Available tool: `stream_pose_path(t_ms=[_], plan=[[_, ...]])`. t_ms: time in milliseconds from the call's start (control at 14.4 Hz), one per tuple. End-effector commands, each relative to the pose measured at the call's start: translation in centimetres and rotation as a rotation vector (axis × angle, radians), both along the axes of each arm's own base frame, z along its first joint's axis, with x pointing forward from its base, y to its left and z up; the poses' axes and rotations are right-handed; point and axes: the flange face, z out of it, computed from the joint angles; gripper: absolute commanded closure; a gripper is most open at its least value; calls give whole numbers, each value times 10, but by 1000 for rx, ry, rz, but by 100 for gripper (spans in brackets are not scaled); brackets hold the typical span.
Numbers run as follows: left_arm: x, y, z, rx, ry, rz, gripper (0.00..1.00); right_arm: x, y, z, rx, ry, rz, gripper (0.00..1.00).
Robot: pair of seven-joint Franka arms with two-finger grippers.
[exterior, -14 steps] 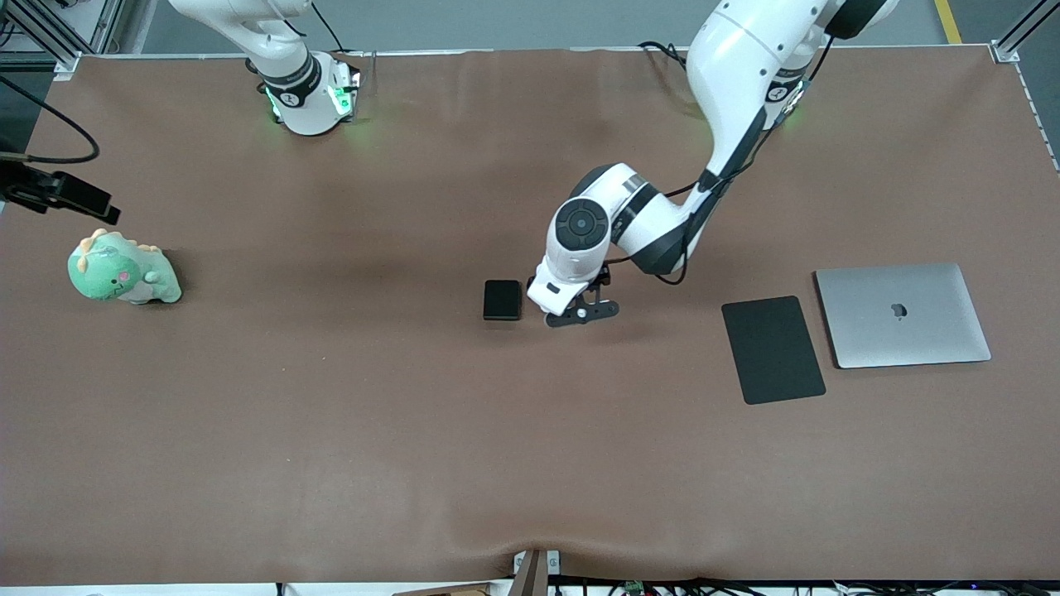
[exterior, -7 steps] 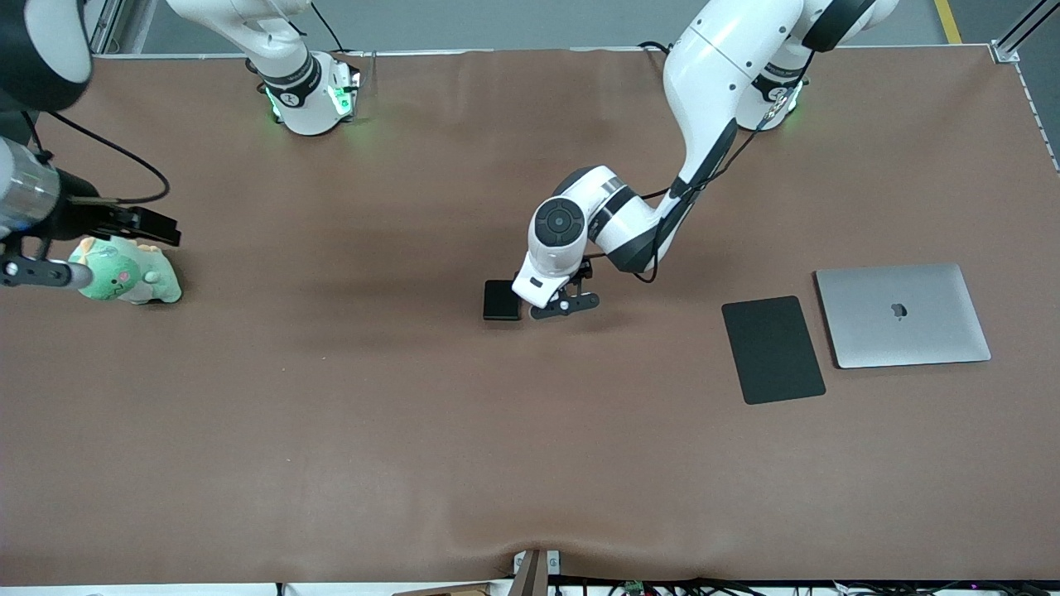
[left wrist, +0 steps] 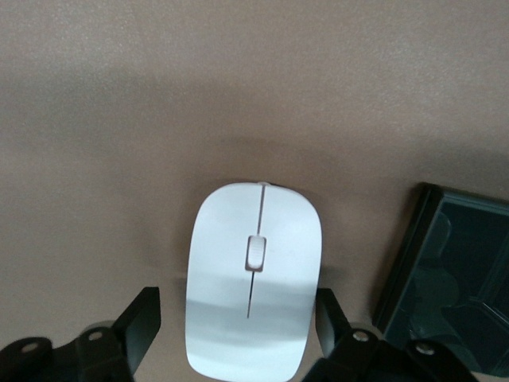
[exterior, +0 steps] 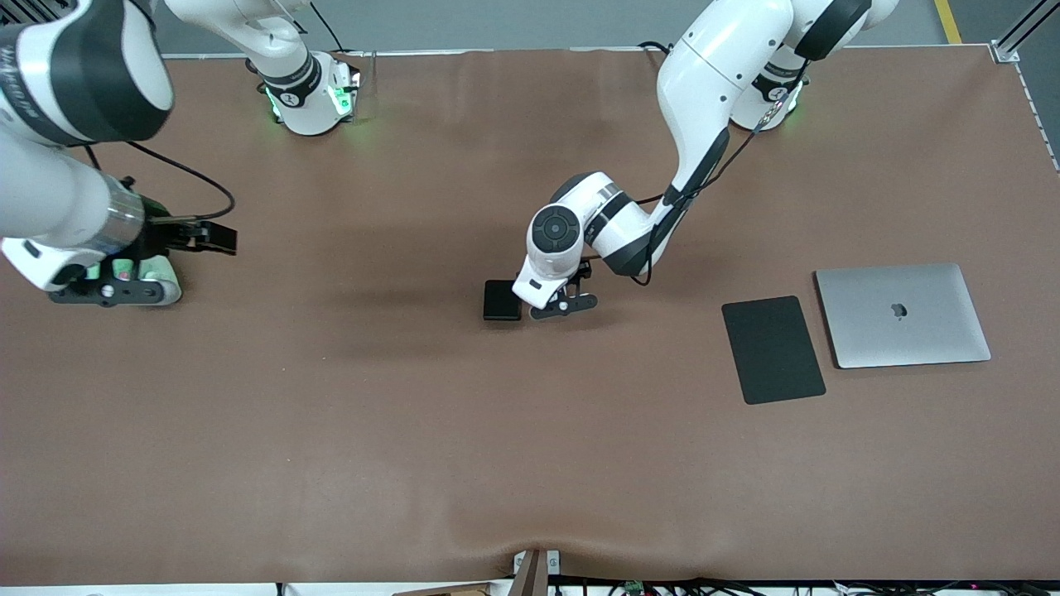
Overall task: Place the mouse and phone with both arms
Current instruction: 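Carry the mouse onto the mouse pad while the right gripper reaches the phone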
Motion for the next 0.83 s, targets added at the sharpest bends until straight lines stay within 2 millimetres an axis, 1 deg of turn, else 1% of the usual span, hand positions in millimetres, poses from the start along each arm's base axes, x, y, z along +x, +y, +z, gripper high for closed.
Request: stream_pose_path(t_ms=[0,70,209,278,348,417,487,557,626,696,765], plan=[[1,-4,-5,7,-26,5,38,9,11,-12,43,4,-8,0],[1,-3,-6,8,-27,-2,49,12,17,-18,63,7,-8,0],[7,2,1,17,-43,-13,72,13,30,-27,96,23,-21,0],[12,5,5,17,-47,-3,77,13,37,-32,116,36,-33,0],[22,13,18,22,-60,1,80,13,49,-36,117,40,-38,0],[39,33,33,37,-57,3,82,12,59,-40,112,40,-40,0],[56,52,46,37,-59,10,82,11,76,-45,103,42,-40,0],[68,68,61,29,-68,-7,82,11,86,-50,93,41,-57,0],[82,92,73,37,-58,-30,82,10,98,-54,87,39,-64,0],[99,123,87,45,-48,-45,81,9,107,-59,83,40,-64,0],[112,150,97,54,-30,-75,81,7,119,-64,78,42,-61,0]])
